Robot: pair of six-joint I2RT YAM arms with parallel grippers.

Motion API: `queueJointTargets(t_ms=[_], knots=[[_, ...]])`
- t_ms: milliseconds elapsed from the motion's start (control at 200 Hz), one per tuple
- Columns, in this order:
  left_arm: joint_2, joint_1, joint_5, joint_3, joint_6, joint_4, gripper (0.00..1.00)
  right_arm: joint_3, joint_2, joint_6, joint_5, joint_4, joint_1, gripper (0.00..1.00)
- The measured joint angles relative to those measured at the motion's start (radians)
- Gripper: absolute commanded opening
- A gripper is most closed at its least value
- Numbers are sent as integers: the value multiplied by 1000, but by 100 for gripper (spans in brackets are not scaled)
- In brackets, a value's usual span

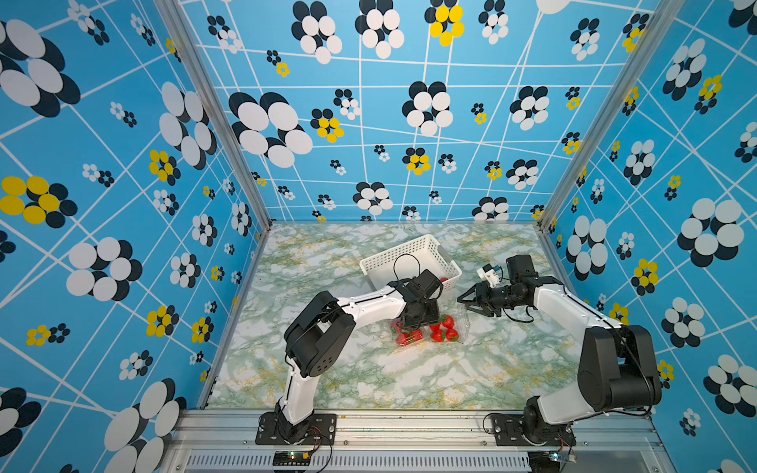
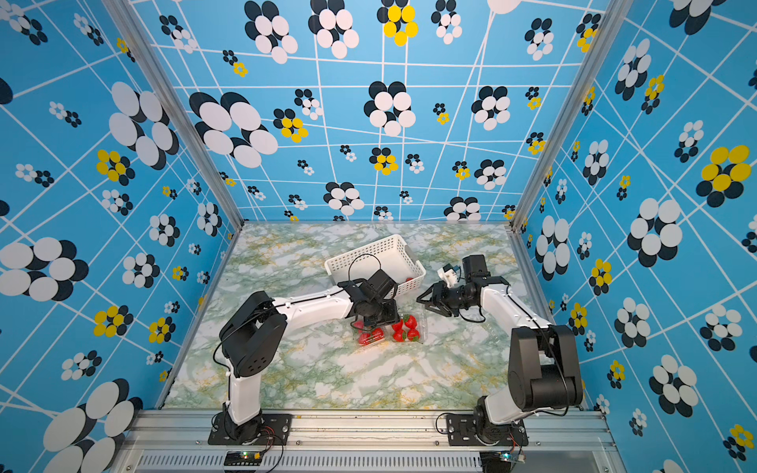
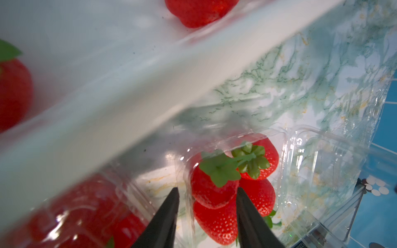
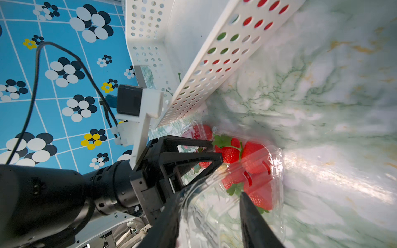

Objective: Pack strawberries into containers
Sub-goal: Close the packing box at the center of the board.

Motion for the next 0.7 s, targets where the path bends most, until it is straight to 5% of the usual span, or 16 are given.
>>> queueJointTargets(t_ms=[700], knots=[[-40,15,0,-67,-11,63,45,-27,-10,77,4,69,90,50]])
